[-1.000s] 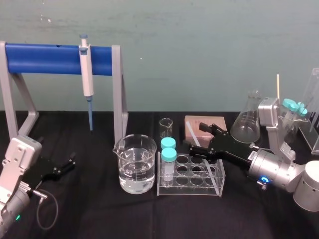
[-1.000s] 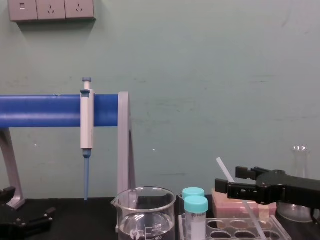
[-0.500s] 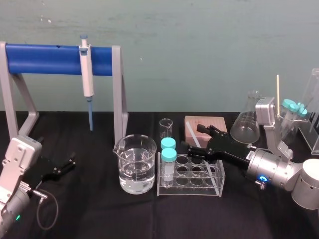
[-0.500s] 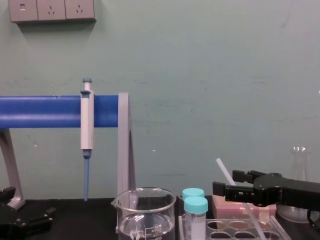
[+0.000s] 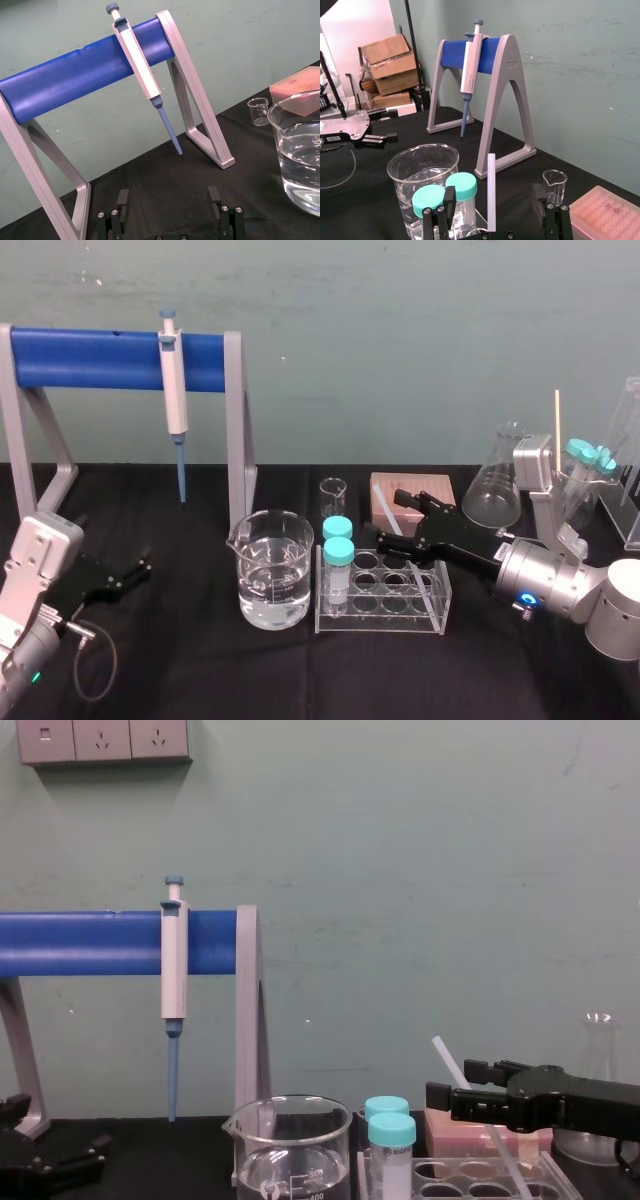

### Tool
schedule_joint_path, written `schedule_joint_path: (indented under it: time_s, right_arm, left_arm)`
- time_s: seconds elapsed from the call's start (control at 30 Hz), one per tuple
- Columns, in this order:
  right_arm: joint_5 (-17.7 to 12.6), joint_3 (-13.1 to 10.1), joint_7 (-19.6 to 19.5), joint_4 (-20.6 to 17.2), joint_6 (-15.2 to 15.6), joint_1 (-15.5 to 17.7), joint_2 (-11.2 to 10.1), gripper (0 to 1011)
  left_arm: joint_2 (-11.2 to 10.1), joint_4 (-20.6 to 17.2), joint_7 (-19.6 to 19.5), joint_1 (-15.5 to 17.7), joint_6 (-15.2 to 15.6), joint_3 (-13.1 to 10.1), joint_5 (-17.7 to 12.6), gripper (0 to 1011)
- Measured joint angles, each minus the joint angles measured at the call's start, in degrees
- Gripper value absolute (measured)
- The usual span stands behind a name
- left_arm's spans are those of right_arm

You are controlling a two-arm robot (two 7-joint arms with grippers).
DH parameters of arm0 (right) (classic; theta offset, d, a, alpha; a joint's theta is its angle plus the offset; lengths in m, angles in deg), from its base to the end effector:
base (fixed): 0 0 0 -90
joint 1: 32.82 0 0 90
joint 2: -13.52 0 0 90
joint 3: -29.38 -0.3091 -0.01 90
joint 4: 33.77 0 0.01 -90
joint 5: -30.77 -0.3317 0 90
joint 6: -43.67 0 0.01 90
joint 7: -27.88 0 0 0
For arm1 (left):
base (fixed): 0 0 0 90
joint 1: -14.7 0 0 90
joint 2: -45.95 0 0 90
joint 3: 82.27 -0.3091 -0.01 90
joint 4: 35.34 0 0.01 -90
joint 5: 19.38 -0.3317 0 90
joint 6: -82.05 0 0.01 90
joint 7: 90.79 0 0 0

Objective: Pick up the stirring rod with one hand, then place it down.

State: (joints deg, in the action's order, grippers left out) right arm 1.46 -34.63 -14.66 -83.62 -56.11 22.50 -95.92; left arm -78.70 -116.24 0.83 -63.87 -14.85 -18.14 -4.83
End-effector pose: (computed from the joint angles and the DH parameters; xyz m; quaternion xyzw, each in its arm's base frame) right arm 0.5060 -0.0693 -0.3111 -0.0148 0.0106 -0.3124 0.9498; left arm 0.3828 0.0875 -0.3221 0.1416 -0.1324 0.5799 0.7913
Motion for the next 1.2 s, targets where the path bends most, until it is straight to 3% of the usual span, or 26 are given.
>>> schedule_joint_path:
  time_s: [0.47,0.6,0.97,1.2]
  right_arm:
    - [0.01,-0.03,-0.01,-0.09,-0.06,0.05,-0.01,625]
    - [0.01,-0.02,-0.01,-0.09,-0.07,0.05,-0.01,456]
    - [0.01,-0.02,-0.01,-0.09,-0.07,0.05,-0.01,111]
    - [0.01,-0.02,-0.01,-0.09,-0.06,0.05,-0.01,71]
  left_arm:
    - [0.00,0.00,0.00,0.00,0.00,0.00,0.00,1000]
    - [0.00,0.00,0.00,0.00,0.00,0.00,0.00,1000]
    - [0.00,0.00,0.00,0.00,0.00,0.00,0.00,1000]
    - [0.00,0.00,0.00,0.00,0.00,0.00,0.00,1000]
